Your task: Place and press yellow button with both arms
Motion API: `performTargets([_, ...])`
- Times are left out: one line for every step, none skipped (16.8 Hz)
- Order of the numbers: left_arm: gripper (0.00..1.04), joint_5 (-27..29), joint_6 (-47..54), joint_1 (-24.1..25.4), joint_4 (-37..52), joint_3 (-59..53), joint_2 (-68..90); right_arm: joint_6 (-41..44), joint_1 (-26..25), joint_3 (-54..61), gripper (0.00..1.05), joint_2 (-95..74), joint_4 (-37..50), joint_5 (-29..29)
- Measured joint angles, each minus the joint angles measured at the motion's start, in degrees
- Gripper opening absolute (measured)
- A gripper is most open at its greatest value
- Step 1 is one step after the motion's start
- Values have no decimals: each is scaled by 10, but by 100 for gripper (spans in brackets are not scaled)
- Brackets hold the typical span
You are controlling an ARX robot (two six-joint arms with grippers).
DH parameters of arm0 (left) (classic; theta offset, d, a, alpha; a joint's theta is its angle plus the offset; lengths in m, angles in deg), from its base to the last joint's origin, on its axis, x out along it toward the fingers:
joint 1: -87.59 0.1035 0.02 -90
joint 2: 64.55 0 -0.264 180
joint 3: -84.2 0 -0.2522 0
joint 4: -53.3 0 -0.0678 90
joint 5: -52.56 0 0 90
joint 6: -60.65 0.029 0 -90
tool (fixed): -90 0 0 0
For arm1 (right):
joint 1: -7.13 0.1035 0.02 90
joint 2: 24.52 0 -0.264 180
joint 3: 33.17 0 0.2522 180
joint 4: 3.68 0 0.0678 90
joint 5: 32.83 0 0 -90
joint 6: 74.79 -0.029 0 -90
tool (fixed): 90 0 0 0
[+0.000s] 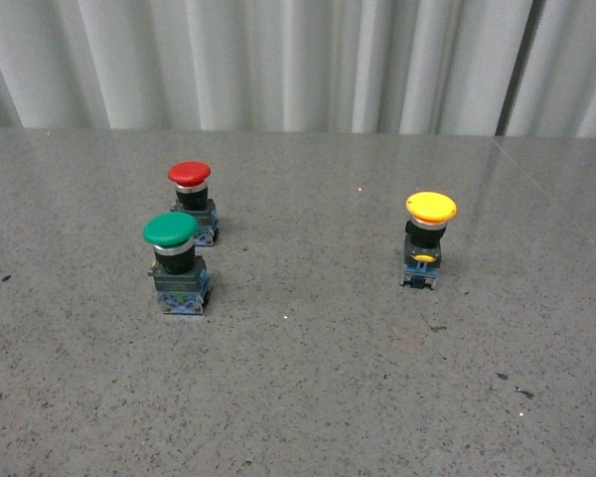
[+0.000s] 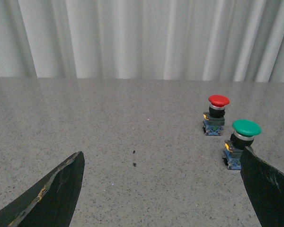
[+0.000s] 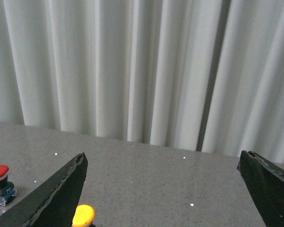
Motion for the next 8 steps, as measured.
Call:
performTargets([98,0,0,0,0,0,0,4,24,-59,98,-103,6,7])
performTargets([98,0,0,0,0,0,0,6,47,-119,98,-189,-3,19])
performTargets([98,0,0,0,0,0,0,10,60,-156,98,-239,-11,29])
performTargets([98,0,0,0,0,0,0,10,75,-193,98,-288,-31,40])
performTargets([98,0,0,0,0,0,0,12,94,-221,98,-330,-48,55])
performTargets([98,0,0,0,0,0,0,18,111,-236,90,-360,-59,67])
performTargets([98,0,0,0,0,0,0,19,121,-242,79,-372,-70,76])
performTargets([98,0,0,0,0,0,0,19,122,-242,75,-374,-70,76])
